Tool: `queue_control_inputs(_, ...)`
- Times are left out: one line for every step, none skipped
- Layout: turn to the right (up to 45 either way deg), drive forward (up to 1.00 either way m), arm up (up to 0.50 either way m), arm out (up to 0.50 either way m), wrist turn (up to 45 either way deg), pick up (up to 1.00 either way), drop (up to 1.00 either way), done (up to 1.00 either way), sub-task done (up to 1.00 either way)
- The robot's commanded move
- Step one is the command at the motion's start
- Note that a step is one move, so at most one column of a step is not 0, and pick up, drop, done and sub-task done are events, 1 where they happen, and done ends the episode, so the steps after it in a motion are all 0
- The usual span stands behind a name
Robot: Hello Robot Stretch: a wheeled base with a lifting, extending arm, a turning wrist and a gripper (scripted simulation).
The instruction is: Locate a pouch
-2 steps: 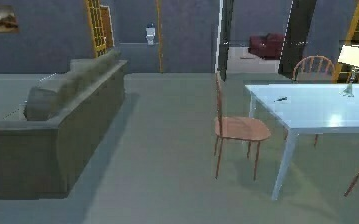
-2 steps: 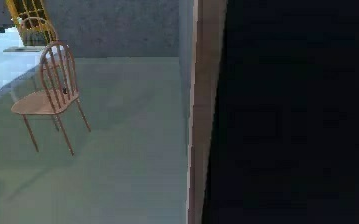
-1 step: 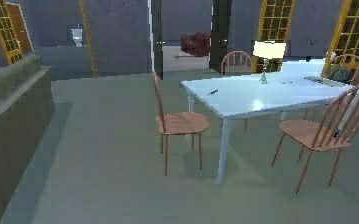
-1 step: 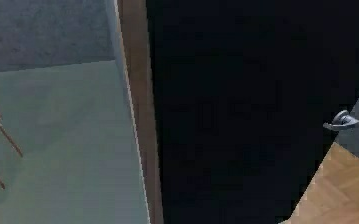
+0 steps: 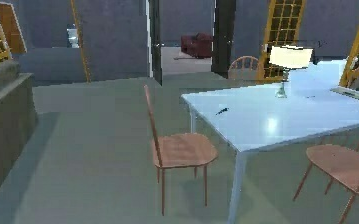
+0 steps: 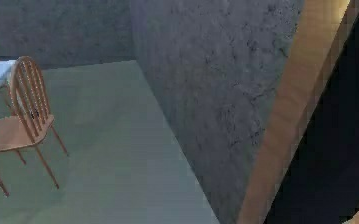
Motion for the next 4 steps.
queue_control_inputs(45.0, 0.00, 0.00, 0.00, 0.0, 0.00, 0.00, 0.00, 0.00)
queue_control_inputs(24.0, 0.00, 0.00, 0.00, 0.0, 0.00, 0.00, 0.00, 0.00)
queue_control_inputs(0.0, 1.00, 0.00, 0.00, 0.0, 0.00, 0.00, 0.00, 0.00)
queue_control_inputs(0.0, 0.95, 0.00, 0.00, 0.0, 0.00, 0.00, 0.00, 0.00)
